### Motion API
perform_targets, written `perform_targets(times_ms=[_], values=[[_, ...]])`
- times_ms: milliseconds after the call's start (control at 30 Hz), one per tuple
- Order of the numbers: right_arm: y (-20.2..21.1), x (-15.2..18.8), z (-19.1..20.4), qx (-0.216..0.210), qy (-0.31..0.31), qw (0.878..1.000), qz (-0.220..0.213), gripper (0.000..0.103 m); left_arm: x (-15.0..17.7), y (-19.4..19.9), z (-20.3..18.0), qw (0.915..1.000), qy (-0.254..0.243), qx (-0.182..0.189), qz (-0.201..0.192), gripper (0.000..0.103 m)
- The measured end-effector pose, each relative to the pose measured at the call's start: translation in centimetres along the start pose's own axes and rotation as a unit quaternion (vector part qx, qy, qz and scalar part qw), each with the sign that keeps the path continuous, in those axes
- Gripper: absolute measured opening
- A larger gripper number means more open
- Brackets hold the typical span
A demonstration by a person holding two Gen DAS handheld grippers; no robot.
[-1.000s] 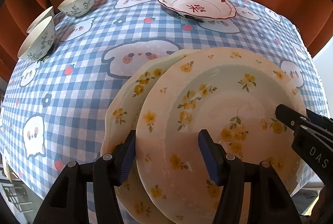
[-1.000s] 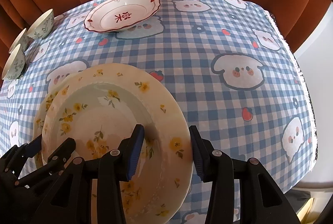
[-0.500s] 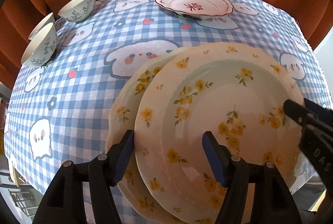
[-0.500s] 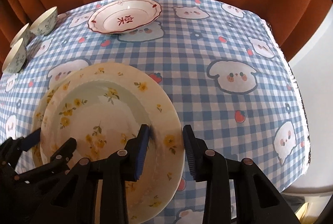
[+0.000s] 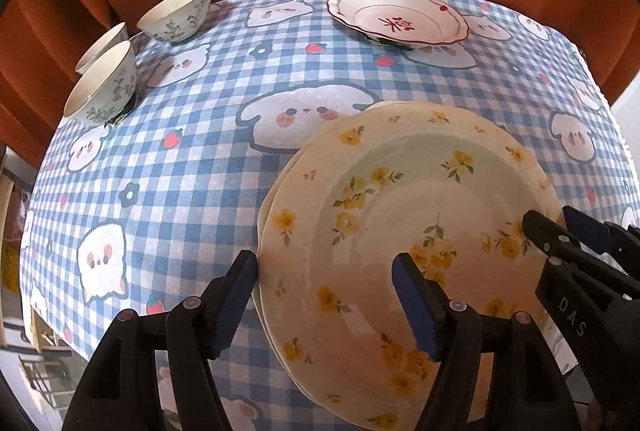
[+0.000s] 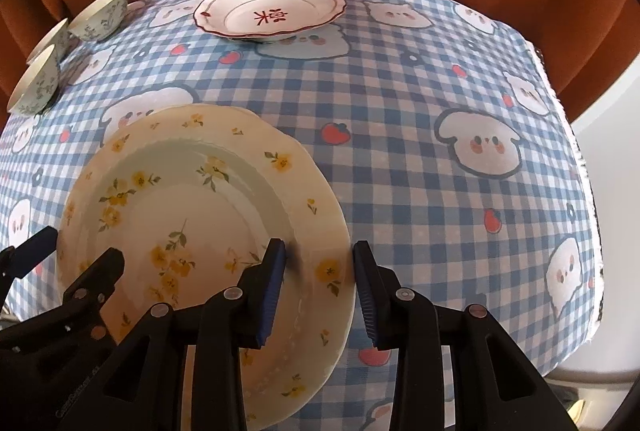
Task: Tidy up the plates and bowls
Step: 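Lower the stacked plates onto the cloth and open both tools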
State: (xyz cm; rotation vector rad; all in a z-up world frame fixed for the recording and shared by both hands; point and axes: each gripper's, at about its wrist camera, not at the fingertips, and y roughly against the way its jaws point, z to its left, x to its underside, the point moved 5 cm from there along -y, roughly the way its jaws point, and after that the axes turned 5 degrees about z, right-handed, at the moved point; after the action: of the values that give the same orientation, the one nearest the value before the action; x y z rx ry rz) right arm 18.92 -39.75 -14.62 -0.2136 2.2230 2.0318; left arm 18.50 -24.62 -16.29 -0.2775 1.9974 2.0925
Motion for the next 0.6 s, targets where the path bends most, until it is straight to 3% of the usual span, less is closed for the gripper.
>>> perform_targets(times_ms=[233, 467, 600], values=[[0.0, -0.2, 0.0, 0.012, -0.031, 0.999, 0.009, 0.040, -0.7, 0.1, 0.3, 0.9992, -0.028, 0.028, 0.002, 0.072], [2.7, -1.1, 0.9, -0.001, -0.077, 0.997, -0.001, 0.043, -2.9, 2.2, 2.0, 0.9971, -0.055, 0.050, -0.017, 0.074], [4.7, -2.3, 2.3, -0.008, -0.095, 0.995, -0.021, 0.064, -4.6, 3.7, 3.3, 0.9955, -0.065, 0.053, -0.044, 0.078]])
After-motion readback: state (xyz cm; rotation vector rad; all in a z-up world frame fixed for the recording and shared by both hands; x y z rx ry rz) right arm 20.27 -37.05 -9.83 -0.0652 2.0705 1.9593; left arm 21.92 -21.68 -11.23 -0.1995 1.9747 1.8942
